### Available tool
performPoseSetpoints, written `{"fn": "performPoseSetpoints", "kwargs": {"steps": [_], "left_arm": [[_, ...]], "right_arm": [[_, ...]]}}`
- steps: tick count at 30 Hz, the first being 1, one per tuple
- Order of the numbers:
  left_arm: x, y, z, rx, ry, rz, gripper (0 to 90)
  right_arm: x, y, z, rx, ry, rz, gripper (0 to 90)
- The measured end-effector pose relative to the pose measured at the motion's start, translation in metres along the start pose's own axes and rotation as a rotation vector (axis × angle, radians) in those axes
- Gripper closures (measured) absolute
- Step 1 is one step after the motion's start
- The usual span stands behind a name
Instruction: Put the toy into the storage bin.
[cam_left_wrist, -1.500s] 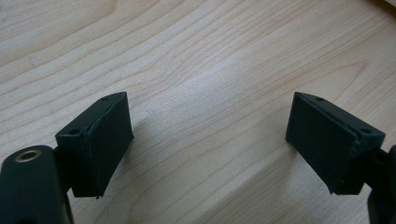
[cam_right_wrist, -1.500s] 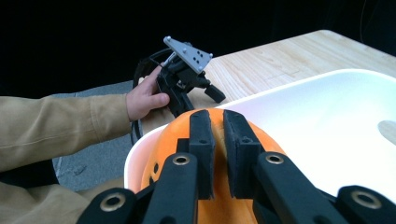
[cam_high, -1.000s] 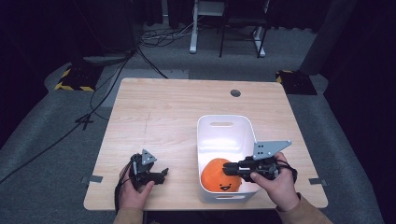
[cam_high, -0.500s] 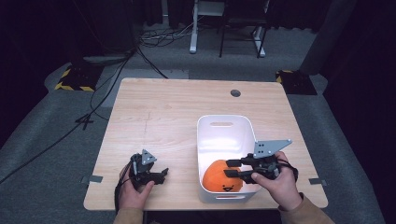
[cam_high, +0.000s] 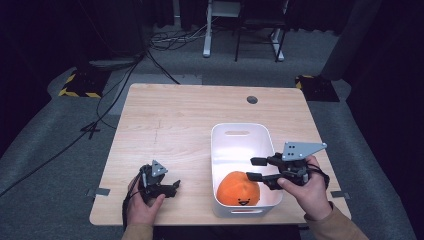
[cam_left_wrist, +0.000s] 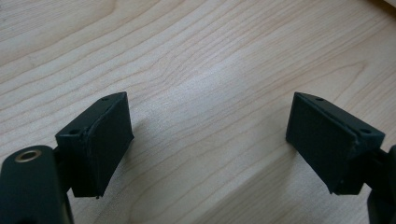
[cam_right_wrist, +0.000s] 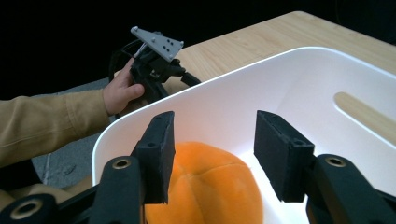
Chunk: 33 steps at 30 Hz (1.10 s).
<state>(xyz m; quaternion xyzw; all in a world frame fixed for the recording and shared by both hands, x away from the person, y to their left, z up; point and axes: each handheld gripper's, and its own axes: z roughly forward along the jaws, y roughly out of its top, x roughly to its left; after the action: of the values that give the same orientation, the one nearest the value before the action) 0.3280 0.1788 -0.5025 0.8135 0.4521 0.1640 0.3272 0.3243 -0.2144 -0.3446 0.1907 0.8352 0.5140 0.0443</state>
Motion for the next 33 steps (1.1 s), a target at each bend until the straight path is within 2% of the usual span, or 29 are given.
{"fn": "performPoseSetpoints", "kwargs": {"steps": [10, 14, 15, 20, 23, 30, 33], "left_arm": [[0.000, 0.001, 0.000, -0.001, 0.008, 0.003, 14.8], [0.000, 0.001, 0.001, -0.001, 0.004, -0.004, 14.8], [0.000, 0.001, 0.001, -0.001, 0.002, -0.004, 14.8], [0.000, 0.001, 0.001, -0.001, 0.002, -0.008, 14.8], [0.000, 0.001, 0.002, -0.005, 0.007, -0.012, 14.7], [0.000, 0.001, 0.002, -0.005, 0.007, -0.010, 14.7], [0.000, 0.001, 0.002, -0.005, 0.007, -0.010, 14.7]], "right_arm": [[-0.016, 0.009, -0.020, -0.030, -0.057, -0.008, 44.3], [-0.024, 0.009, -0.029, -0.040, -0.078, 0.008, 43.1], [-0.030, 0.008, -0.033, -0.045, -0.094, 0.017, 42.4], [-0.040, 0.003, -0.042, -0.041, -0.124, 0.037, 40.5], [-0.052, -0.003, -0.050, -0.030, -0.157, 0.046, 38.2], [-0.069, -0.011, -0.059, -0.019, -0.192, 0.065, 35.0], [-0.079, -0.016, -0.064, -0.008, -0.231, 0.075, 31.1]]}}
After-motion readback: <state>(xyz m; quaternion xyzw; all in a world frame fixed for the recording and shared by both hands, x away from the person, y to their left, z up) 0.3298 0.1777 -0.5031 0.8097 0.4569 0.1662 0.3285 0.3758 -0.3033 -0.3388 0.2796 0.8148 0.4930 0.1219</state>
